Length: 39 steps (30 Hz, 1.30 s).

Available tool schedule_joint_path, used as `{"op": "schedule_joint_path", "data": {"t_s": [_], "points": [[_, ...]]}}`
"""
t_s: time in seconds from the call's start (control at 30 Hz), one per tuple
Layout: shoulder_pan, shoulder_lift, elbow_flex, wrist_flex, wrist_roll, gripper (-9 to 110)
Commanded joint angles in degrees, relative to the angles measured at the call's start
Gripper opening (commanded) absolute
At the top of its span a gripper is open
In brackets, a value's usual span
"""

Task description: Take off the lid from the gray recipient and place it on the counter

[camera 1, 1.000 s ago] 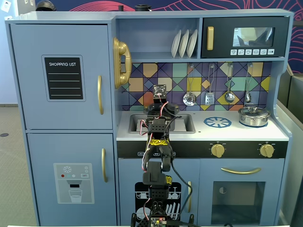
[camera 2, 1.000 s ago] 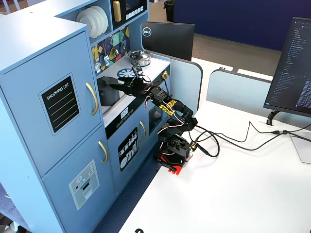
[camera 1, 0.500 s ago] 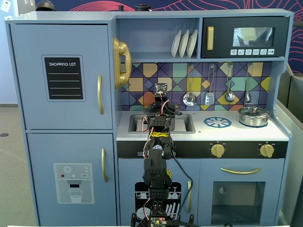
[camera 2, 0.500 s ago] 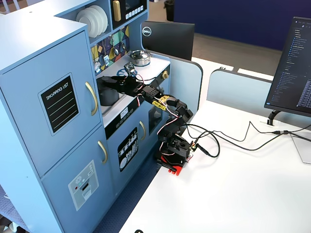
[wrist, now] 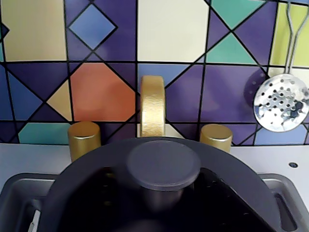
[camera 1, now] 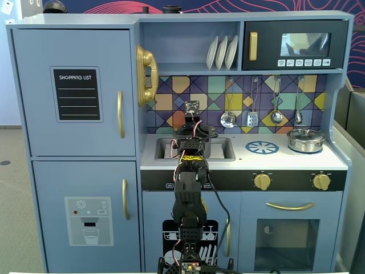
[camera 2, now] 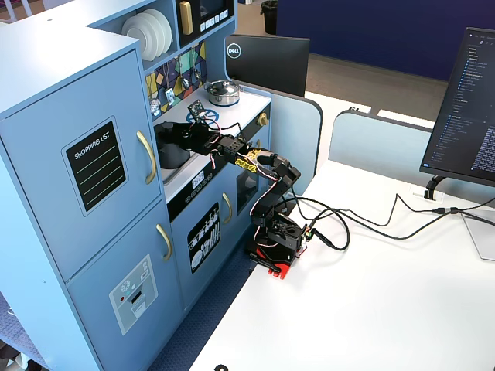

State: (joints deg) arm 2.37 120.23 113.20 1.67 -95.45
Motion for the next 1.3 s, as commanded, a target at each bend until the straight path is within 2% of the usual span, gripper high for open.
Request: {"op": "schedule_joint_path", "data": {"t_s": [0.0, 0.77, 1.07, 1.27], "points": [[-0.44, 0.00, -3.34, -1.67, -0.35, 0], [0.09, 4.31, -11.07, -0.70, -2.11, 0], [16.17, 6.33, -12.92, 2.64, 0.70, 0], [26.72, 6.59, -8.53, 2.55, 2.64, 0]]}}
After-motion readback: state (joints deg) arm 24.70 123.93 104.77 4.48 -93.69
